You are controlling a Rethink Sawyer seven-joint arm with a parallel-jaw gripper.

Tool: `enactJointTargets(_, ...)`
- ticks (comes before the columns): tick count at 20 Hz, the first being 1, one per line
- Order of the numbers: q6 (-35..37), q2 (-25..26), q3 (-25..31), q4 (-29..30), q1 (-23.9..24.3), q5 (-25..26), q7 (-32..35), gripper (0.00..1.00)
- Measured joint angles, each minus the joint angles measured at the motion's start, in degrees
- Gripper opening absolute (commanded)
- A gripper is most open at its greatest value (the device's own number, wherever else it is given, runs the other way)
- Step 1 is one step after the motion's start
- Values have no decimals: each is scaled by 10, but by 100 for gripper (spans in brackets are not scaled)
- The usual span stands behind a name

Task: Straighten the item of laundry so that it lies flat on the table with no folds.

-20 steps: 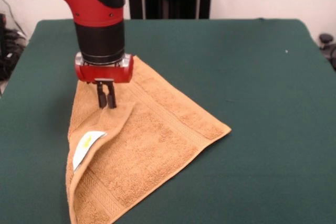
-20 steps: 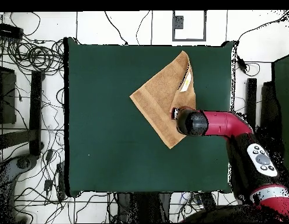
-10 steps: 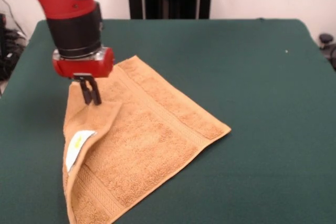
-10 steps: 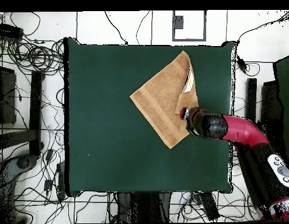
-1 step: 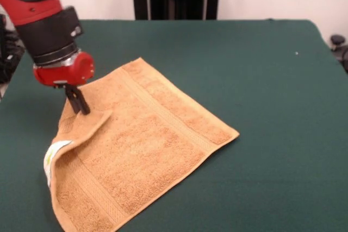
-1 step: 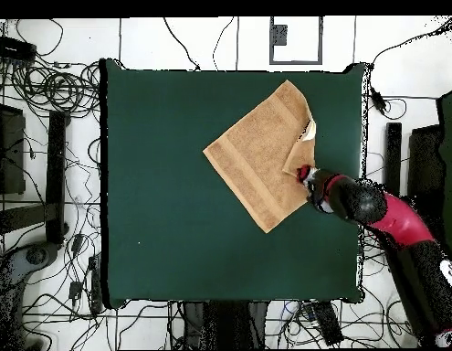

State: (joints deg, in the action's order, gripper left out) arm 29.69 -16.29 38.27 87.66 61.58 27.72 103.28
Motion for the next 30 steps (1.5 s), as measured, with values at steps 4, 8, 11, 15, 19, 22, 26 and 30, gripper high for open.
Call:
enactJointTargets(4,0,55,58,6,70,-9,-6,0)
enactJointTargets(8,2,137,121,13,151,-17,-30,0)
enactJointTargets(11,11,175,144,13,183,-17,-50,0)
enactJointTargets(15,35,192,161,13,195,-16,-72,0)
enactJointTargets(19,83,191,178,13,193,-16,-92,0)
enactJointTargets(22,126,190,191,9,192,-16,-107,0)
enactJointTargets(26,177,188,200,-8,190,-15,-128,0)
enactJointTargets(30,220,186,203,-42,188,-14,-159,0)
